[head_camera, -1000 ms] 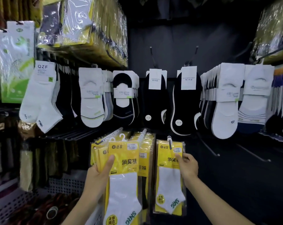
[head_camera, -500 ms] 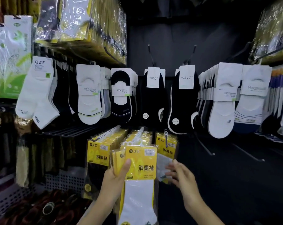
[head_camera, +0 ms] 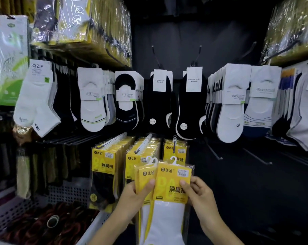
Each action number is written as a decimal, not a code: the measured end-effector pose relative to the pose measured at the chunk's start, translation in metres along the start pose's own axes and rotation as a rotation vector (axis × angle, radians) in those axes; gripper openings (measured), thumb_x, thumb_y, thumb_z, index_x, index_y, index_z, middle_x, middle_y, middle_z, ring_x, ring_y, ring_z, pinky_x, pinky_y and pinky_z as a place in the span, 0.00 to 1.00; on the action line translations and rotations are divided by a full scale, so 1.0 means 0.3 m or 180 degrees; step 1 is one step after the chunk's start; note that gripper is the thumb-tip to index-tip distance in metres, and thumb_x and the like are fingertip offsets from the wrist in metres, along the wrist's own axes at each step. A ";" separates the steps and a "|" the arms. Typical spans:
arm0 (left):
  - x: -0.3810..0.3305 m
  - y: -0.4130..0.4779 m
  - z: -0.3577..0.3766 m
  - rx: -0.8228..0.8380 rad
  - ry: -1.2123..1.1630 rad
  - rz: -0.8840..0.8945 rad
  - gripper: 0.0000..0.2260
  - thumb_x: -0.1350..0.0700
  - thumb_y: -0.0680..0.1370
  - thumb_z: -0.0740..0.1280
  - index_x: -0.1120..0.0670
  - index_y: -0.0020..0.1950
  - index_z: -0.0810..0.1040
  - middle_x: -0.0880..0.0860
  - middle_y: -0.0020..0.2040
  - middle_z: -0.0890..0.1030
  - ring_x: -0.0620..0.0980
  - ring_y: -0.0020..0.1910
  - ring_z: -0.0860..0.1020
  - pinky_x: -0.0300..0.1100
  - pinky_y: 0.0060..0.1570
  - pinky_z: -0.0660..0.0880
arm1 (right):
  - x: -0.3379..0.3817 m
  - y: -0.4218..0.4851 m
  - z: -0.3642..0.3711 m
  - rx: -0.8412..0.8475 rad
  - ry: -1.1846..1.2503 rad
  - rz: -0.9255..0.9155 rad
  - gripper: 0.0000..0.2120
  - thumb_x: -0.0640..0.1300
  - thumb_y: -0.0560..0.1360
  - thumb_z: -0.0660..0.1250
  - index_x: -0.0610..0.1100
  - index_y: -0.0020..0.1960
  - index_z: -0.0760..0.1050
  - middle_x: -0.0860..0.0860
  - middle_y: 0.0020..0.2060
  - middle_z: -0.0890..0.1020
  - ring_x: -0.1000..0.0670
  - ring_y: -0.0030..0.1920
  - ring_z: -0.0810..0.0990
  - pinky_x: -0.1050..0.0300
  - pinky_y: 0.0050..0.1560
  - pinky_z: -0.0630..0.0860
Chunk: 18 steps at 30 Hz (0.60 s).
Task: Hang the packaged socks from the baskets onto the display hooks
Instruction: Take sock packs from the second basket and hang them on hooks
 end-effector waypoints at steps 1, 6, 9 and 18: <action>0.002 -0.001 -0.007 -0.0066 -0.0052 -0.0013 0.12 0.45 0.68 0.69 0.49 0.46 0.83 0.42 0.38 0.85 0.37 0.35 0.82 0.26 0.29 0.73 | 0.001 -0.005 0.003 0.0096 -0.0051 0.0018 0.08 0.41 0.72 0.70 0.38 0.48 0.78 0.47 0.44 0.86 0.50 0.44 0.85 0.60 0.41 0.81; 0.011 -0.007 -0.050 -0.0208 -0.0024 0.0084 0.12 0.48 0.67 0.72 0.53 0.45 0.84 0.47 0.40 0.86 0.42 0.39 0.84 0.29 0.32 0.75 | 0.077 0.013 -0.014 0.0397 -0.0411 -0.0143 0.15 0.49 0.68 0.72 0.45 0.53 0.78 0.49 0.48 0.85 0.50 0.48 0.84 0.59 0.45 0.81; 0.012 -0.015 -0.046 -0.0072 0.0048 0.0167 0.12 0.49 0.65 0.73 0.52 0.44 0.84 0.48 0.41 0.86 0.44 0.40 0.84 0.30 0.34 0.76 | 0.148 0.039 -0.018 0.0492 -0.0706 -0.0411 0.08 0.46 0.72 0.71 0.47 0.50 0.81 0.49 0.46 0.85 0.49 0.48 0.84 0.60 0.46 0.80; 0.005 -0.031 -0.039 0.0061 0.0117 0.0253 0.10 0.47 0.68 0.72 0.51 0.45 0.84 0.46 0.42 0.86 0.43 0.40 0.84 0.28 0.34 0.76 | 0.169 0.040 0.003 0.0637 -0.0947 -0.0273 0.04 0.44 0.71 0.72 0.45 0.44 0.84 0.48 0.40 0.86 0.52 0.43 0.84 0.67 0.40 0.78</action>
Point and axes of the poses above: each hand's wrist, its own y-axis towards the middle knuckle, its own z-axis out of the palm, x = y × z, the point moved 4 cm from there along y, towards the middle knuckle
